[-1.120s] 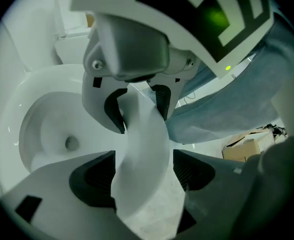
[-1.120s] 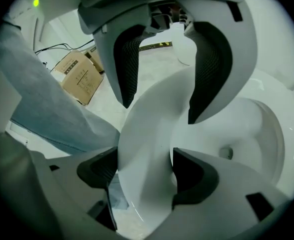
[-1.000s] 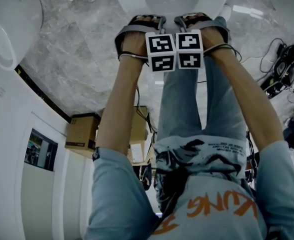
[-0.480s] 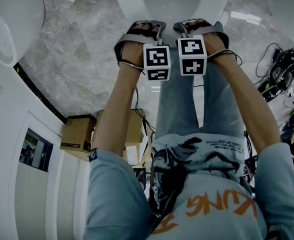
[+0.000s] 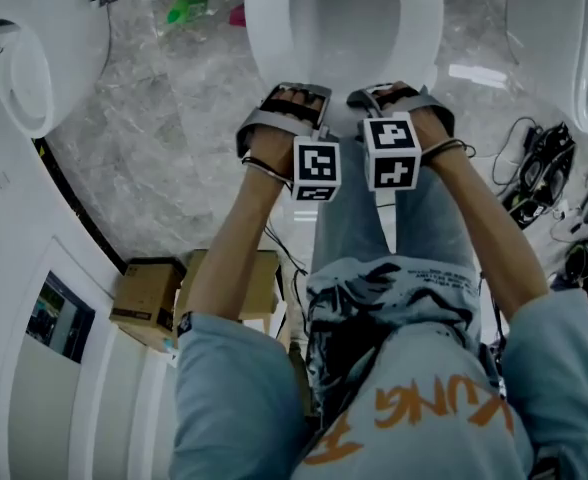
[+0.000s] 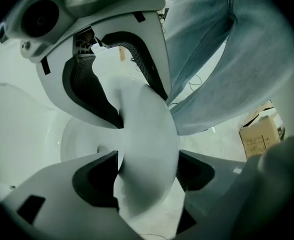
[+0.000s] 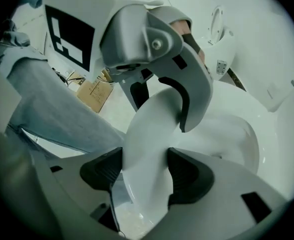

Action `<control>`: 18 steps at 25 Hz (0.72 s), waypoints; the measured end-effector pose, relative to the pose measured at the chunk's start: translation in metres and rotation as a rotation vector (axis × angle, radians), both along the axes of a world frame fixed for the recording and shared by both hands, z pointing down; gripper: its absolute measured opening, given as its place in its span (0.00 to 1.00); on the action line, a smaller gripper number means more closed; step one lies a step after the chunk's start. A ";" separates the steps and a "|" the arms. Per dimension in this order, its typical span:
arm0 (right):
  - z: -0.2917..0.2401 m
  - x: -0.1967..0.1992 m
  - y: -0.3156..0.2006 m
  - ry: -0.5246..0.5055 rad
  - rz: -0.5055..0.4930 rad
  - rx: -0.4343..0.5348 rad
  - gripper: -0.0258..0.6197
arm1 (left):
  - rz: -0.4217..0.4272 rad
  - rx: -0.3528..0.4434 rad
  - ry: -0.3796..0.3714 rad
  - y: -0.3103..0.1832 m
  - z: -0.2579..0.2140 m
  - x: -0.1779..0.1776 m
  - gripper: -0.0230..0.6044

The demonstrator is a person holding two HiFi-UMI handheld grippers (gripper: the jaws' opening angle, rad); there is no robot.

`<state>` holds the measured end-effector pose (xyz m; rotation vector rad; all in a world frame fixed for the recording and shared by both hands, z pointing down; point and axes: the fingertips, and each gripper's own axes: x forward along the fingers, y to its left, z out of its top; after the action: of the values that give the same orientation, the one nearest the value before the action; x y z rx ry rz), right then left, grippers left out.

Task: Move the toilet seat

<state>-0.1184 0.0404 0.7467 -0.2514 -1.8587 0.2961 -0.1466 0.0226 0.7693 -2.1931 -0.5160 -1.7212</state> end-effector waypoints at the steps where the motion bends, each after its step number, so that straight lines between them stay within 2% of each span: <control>1: -0.006 0.001 -0.005 -0.003 0.000 0.010 0.48 | -0.005 0.005 0.003 -0.005 -0.007 0.001 0.57; 6: -0.039 0.004 -0.011 0.023 0.000 0.057 0.46 | -0.028 -0.002 -0.021 -0.009 -0.040 0.002 0.54; 9: -0.053 0.006 -0.020 0.039 -0.010 0.086 0.45 | -0.007 -0.016 -0.058 -0.018 -0.054 0.004 0.53; 12: -0.073 0.007 -0.027 0.036 -0.002 0.126 0.43 | -0.004 -0.038 -0.058 -0.024 -0.074 0.004 0.52; 16: -0.101 0.010 -0.039 0.039 0.034 0.231 0.40 | -0.006 -0.043 -0.064 -0.036 -0.102 0.007 0.49; 18: -0.116 0.013 -0.050 0.018 0.085 0.292 0.43 | -0.012 -0.039 -0.048 -0.047 -0.120 0.012 0.47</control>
<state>-0.1050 -0.0099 0.6311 0.0309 -1.8702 0.0818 -0.1343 -0.0247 0.6496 -2.1899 -0.5538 -1.7884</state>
